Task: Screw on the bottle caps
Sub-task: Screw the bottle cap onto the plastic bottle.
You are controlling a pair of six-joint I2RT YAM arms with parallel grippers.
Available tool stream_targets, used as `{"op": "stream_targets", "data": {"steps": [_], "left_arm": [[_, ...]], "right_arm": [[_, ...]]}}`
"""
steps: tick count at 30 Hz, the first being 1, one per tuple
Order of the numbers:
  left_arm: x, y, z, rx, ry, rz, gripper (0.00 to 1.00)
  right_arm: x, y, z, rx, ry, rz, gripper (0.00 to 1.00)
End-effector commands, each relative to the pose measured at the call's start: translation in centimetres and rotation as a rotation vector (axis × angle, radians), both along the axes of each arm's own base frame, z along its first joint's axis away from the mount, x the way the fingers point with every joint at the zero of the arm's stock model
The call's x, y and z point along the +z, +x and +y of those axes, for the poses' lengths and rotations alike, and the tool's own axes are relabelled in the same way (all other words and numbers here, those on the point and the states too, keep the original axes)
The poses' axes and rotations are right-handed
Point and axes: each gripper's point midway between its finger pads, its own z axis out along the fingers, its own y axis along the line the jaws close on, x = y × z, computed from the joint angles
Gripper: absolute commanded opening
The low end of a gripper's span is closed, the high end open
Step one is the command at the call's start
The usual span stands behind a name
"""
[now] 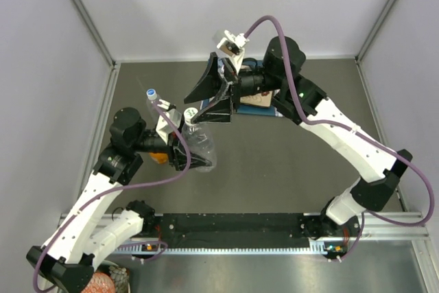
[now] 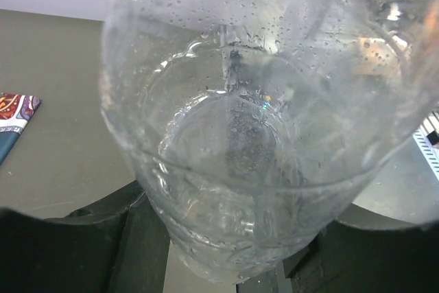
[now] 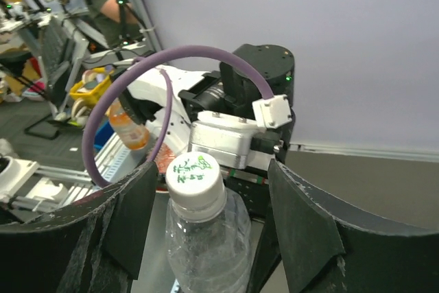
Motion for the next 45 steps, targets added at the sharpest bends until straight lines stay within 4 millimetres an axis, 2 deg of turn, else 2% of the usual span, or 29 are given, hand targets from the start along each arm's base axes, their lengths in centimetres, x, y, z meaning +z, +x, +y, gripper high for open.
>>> {"op": "stream_targets", "data": {"steps": [1, 9, 22, 28, 31, 32, 35, 39, 41, 45], "left_arm": [[1.0, -0.3, 0.1, -0.027, -0.022, -0.061, 0.02], [1.1, 0.4, 0.1, 0.023, -0.018, -0.073, 0.03], [1.4, 0.6, 0.1, 0.039, -0.019, -0.084, 0.03], [1.6, 0.7, 0.2, 0.049, -0.019, -0.087, 0.03], [1.7, 0.8, 0.2, 0.062, -0.022, -0.093, 0.02], [1.8, 0.9, 0.2, 0.066, -0.022, -0.094, 0.03], [1.9, 1.2, 0.2, 0.086, -0.023, -0.094, 0.03], [2.2, 1.6, 0.3, 0.119, -0.025, -0.093, 0.03], [2.5, 2.3, 0.4, 0.158, -0.027, -0.102, 0.03], [2.7, 5.1, 1.0, 0.327, -0.014, -0.121, 0.03]], "right_arm": [[4.1, -2.4, -1.5, 0.137, 0.114, -0.066, 0.65], [3.3, -2.2, -0.9, 0.171, 0.081, -0.027, 0.54], [2.1, -2.0, 0.1, 0.171, 0.050, -0.002, 0.52], [1.6, -2.4, -0.1, 0.177, 0.035, -0.005, 0.46], [1.5, -2.4, -0.1, 0.166, 0.035, -0.006, 0.37], [1.3, -2.2, -0.1, 0.157, 0.031, -0.001, 0.30], [1.2, -2.0, -0.1, 0.136, 0.030, -0.009, 0.19], [0.5, -1.1, 0.2, 0.066, 0.005, -0.028, 0.10], [-0.7, -0.1, 0.5, -0.008, -0.042, -0.003, 0.02], [-2.2, 1.3, 0.6, -0.138, -0.079, 0.011, 0.00]]}}
